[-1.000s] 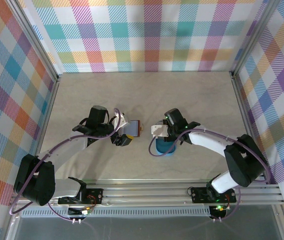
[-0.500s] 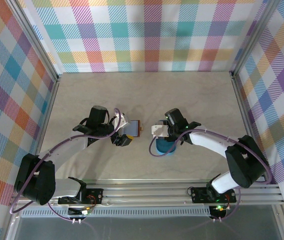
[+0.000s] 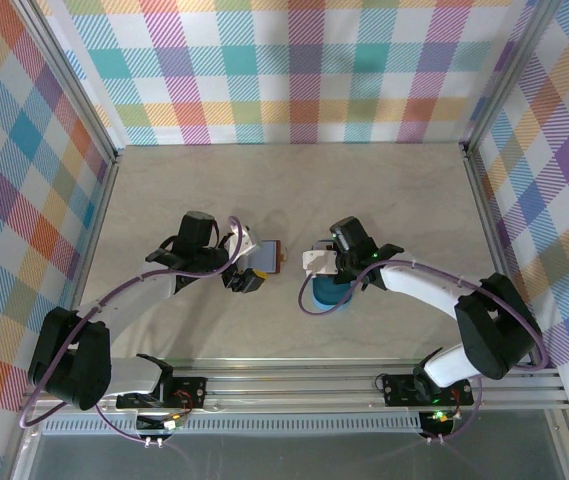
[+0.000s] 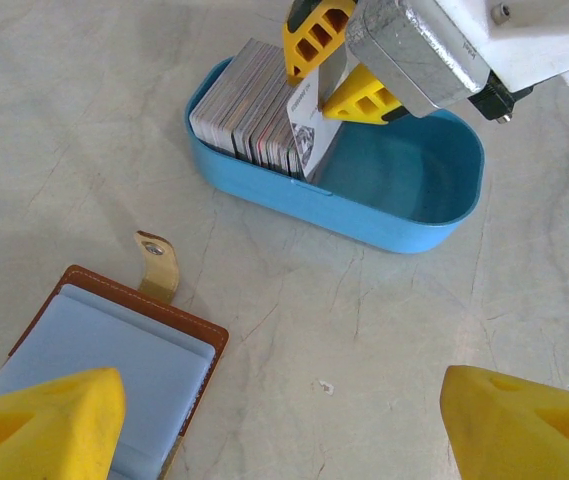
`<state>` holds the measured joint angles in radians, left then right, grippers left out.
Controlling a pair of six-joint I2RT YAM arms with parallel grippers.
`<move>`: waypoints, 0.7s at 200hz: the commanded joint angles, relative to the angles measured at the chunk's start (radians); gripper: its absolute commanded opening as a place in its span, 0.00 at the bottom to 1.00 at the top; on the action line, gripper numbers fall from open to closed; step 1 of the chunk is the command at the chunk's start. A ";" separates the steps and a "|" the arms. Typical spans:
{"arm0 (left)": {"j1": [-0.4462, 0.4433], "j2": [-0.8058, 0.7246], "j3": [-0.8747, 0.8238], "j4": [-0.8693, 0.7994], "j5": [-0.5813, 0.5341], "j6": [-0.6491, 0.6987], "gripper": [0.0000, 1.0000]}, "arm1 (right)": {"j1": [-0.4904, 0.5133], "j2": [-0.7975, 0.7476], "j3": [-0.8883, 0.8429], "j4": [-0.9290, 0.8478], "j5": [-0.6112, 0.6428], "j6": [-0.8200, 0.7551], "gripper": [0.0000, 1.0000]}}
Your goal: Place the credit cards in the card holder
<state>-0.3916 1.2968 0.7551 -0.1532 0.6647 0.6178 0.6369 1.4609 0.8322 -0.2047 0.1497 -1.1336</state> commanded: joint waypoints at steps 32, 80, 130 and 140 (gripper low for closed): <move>-0.009 0.012 0.012 0.014 0.029 0.001 0.82 | 0.010 -0.040 0.030 -0.025 0.017 0.010 0.22; -0.009 0.009 0.013 0.014 0.031 -0.001 0.82 | 0.022 -0.060 0.034 -0.067 0.008 0.032 0.13; -0.009 0.001 0.013 0.012 0.036 -0.004 0.82 | 0.033 -0.095 0.032 -0.131 -0.018 0.059 0.06; -0.010 -0.002 0.011 0.012 0.038 -0.004 0.82 | 0.036 -0.104 0.029 -0.143 -0.025 0.070 0.04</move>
<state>-0.3916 1.3014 0.7551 -0.1532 0.6655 0.6144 0.6636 1.3952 0.8371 -0.3019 0.1520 -1.1027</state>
